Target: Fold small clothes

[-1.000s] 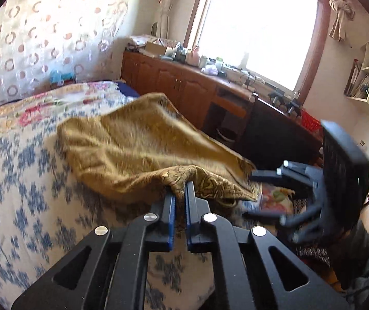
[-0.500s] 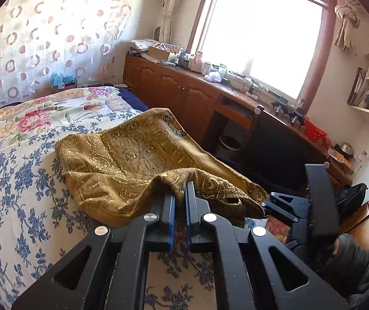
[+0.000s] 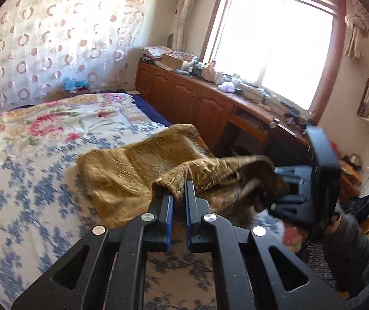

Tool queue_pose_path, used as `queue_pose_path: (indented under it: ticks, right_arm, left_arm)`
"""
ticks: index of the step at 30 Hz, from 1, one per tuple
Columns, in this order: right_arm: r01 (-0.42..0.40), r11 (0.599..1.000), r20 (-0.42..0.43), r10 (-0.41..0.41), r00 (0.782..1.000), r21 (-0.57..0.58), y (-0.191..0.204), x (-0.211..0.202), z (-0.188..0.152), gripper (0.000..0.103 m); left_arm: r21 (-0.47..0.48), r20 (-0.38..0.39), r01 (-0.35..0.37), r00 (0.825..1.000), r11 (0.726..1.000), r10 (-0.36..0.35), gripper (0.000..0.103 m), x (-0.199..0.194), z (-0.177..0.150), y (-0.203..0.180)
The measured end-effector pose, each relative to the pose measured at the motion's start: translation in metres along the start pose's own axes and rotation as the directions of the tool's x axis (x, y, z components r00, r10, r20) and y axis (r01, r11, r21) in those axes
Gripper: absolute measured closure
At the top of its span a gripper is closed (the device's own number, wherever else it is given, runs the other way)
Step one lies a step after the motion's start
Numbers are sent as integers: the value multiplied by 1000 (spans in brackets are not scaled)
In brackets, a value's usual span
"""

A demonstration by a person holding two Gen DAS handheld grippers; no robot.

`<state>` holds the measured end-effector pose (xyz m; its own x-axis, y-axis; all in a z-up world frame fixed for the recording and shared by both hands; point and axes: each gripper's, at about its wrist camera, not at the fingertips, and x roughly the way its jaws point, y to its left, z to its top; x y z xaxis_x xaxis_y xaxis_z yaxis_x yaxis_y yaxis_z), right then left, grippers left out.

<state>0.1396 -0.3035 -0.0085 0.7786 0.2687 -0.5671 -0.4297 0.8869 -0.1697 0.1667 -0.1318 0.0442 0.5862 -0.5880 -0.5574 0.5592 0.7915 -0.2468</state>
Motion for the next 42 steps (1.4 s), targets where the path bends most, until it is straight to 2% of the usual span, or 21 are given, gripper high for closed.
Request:
queue_pose_path:
  ticks: [2,5,9,13,21,27,31,33,34,35,38,42]
  right_arm:
    - [-5,1000,19,5,1000,-10,-6,11,17,93]
    - [-19,999,38,21,999,-32,-12,28,39,93]
    - [-46,997,32,48,998,-63,-13,60,58,93]
    - [-54,994,10,55,998,-95,-10,94,63,93]
    - [-32,991,-10,31,999,-130,-28,137,88,95]
    - [-50,987,-12,49,999,-150,-23,158,106,95]
    - [-35,991,-36,30,999,-131,-28,175,114,95]
    - [-20,996,-38,16,999,-86,-37,179,122,80]
    - [-1,997,-20,0,1000,-71,-40,177,126,67]
    - [12,998,-1,-12,1000,-60,-42,174,129,60]
    - [71,997,49,-70,996,-13,-50,156,135,55]
    - [101,995,59,-101,993,14,-59,130,133,52]
  left_arm:
    - [3,-2,-20,1000,1000,20,95,3,5,9]
    - [5,2,-31,1000,1000,31,89,5,11,27]
    - [-4,-17,-74,997,997,74,77,13,15,53]
    - [-13,-38,-118,992,993,117,64,27,21,78]
    - [-19,-141,-135,981,991,131,64,67,19,108]
    - [-18,-156,-147,977,989,143,64,81,21,112]
    - [5,-168,-168,972,986,167,64,94,23,112]
    - [37,-186,-208,960,977,211,64,106,22,117]
    - [43,-196,-224,954,974,228,64,112,22,120]
    - [33,-208,-229,951,973,231,64,117,22,125]
    - [-4,-229,-223,949,975,216,64,123,21,137]
    - [-8,-240,-220,948,975,212,64,126,18,137]
